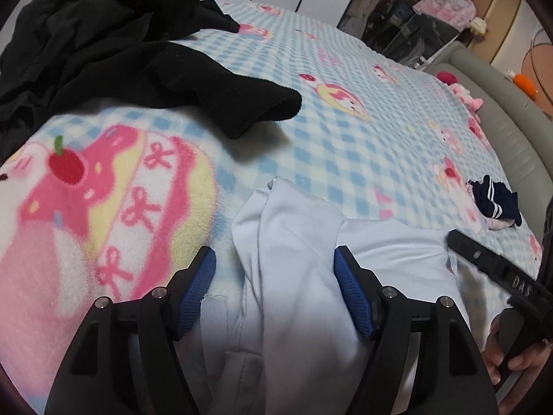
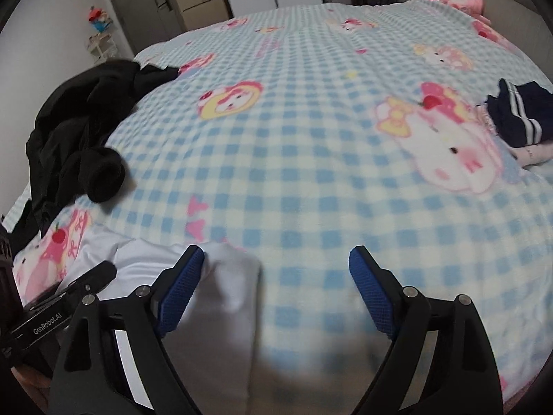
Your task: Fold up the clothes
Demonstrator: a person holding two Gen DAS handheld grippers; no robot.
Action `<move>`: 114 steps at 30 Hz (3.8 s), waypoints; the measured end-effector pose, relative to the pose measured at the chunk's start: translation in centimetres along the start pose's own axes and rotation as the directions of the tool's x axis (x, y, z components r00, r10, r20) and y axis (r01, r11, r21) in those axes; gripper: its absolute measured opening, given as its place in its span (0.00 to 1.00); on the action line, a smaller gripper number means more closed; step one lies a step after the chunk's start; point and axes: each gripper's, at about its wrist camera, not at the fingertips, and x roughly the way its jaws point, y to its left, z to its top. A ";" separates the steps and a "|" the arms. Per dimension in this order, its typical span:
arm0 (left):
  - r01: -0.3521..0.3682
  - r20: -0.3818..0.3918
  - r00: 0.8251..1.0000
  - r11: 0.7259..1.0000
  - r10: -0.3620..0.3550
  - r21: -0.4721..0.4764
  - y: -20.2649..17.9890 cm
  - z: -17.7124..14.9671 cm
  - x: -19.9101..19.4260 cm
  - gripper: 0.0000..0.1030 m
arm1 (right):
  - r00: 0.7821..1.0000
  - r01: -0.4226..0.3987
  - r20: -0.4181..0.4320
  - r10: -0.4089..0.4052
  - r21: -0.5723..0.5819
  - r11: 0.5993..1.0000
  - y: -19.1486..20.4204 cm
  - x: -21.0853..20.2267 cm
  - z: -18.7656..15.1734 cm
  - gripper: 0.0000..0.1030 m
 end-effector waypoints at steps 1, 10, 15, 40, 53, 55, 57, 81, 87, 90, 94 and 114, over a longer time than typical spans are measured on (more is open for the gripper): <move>-0.014 0.023 1.000 1.000 0.014 0.010 -0.3 0.0 -0.6 0.68 | 0.999 0.046 0.006 -0.046 0.029 0.999 -0.9 -0.5 0.2 0.81; 0.052 0.161 0.983 0.976 -0.087 0.209 -5.4 -1.9 -5.5 0.68 | 0.993 -0.096 -0.077 0.093 -0.034 0.995 0.3 0.0 -2.2 0.79; 0.014 0.071 0.997 0.986 -0.027 0.169 -5.2 -2.0 -2.5 0.69 | 0.992 -0.098 -0.077 0.100 0.027 0.995 -0.4 1.7 -3.5 0.86; -0.042 0.085 0.996 0.994 0.033 0.106 -4.2 -3.1 -4.9 0.68 | 0.998 -0.022 -0.063 0.020 -0.035 0.999 -3.9 -3.1 -6.5 0.77; -0.068 0.038 0.997 0.985 0.063 0.158 -4.9 -3.3 -4.1 0.65 | 0.989 -0.131 -0.088 0.117 -0.170 0.977 -0.8 -4.5 -8.8 0.88; -0.048 0.025 0.999 0.992 0.045 0.118 -4.0 -3.0 -3.9 0.68 | 0.988 -0.130 -0.105 0.115 -0.146 0.981 -1.5 -4.2 -8.8 0.90; -0.002 0.035 0.999 0.997 0.000 0.078 -3.3 -3.0 -4.4 0.67 | 0.984 -0.151 -0.109 0.139 -0.111 0.982 -2.7 -4.4 -8.5 0.90; 0.033 -0.032 0.999 0.998 -0.031 0.053 -2.0 -3.9 -3.9 0.74 | 0.996 0.013 -0.087 -0.021 -0.100 0.995 -3.9 -4.4 -9.2 0.47; 0.066 0.148 0.986 0.996 -0.074 0.059 -2.5 -2.8 -7.2 0.70 | 0.993 -0.098 -0.075 0.094 -0.051 0.994 -4.7 -6.0 -8.0 0.71; 0.059 0.180 0.979 0.977 -0.097 0.206 -4.7 0.3 -7.2 0.66 | 0.995 -0.094 -0.029 0.090 -0.149 0.984 -2.0 -6.6 -6.6 0.72; 0.121 0.039 0.989 0.941 -0.141 0.315 -6.8 3.1 -4.0 0.60 | 0.996 -0.084 -0.037 0.079 -0.180 0.980 0.0 -5.4 -3.6 0.72; 0.112 -0.113 0.990 0.969 -0.089 0.220 -5.1 1.1 1.5 0.59 | 0.961 0.248 -0.067 -0.270 -0.230 0.941 -0.3 4.5 0.5 0.59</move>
